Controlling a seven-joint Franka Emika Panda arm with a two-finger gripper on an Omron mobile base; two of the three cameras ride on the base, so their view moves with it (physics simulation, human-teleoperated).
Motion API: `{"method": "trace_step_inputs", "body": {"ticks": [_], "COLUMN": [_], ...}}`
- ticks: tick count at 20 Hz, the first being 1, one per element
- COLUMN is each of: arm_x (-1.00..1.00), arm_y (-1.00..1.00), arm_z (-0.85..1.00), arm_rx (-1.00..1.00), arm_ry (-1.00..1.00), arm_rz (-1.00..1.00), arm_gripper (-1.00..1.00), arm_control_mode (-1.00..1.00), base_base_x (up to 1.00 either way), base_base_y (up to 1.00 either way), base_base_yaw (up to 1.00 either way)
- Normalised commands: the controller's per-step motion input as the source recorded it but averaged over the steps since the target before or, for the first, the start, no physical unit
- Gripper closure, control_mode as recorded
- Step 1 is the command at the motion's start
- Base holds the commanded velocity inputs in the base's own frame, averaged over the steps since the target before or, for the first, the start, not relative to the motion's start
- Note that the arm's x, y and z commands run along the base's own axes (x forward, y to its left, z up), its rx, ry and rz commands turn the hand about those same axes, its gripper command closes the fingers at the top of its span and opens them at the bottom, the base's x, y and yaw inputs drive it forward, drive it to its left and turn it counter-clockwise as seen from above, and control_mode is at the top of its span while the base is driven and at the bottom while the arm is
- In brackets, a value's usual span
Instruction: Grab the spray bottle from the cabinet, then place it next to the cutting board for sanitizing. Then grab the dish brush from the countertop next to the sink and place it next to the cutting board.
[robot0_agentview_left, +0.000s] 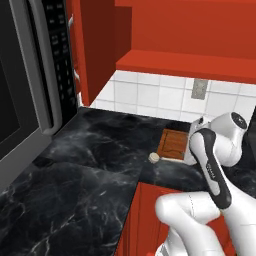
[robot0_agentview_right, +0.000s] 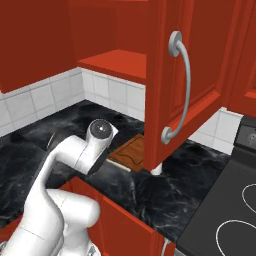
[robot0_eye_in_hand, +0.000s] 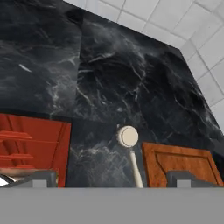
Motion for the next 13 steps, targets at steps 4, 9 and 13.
{"method": "trace_step_inputs", "body": {"ticks": [4,9,13], "arm_x": [-0.58,-0.6,-0.61], "arm_y": [0.11,0.11,0.18], "arm_z": [0.89,0.97,1.0], "arm_rx": [0.0,0.0,0.03], "arm_ry": [-0.16,-0.2,-0.36], "arm_rz": [-0.08,-0.12,-0.14], "arm_gripper": [-1.0,-1.0,-1.0], "arm_control_mode": [-1.0,-1.0,-1.0], "base_base_x": [0.0,0.0,0.0], "base_base_y": [0.0,0.0,0.0], "base_base_yaw": [0.0,0.0,0.0]}}
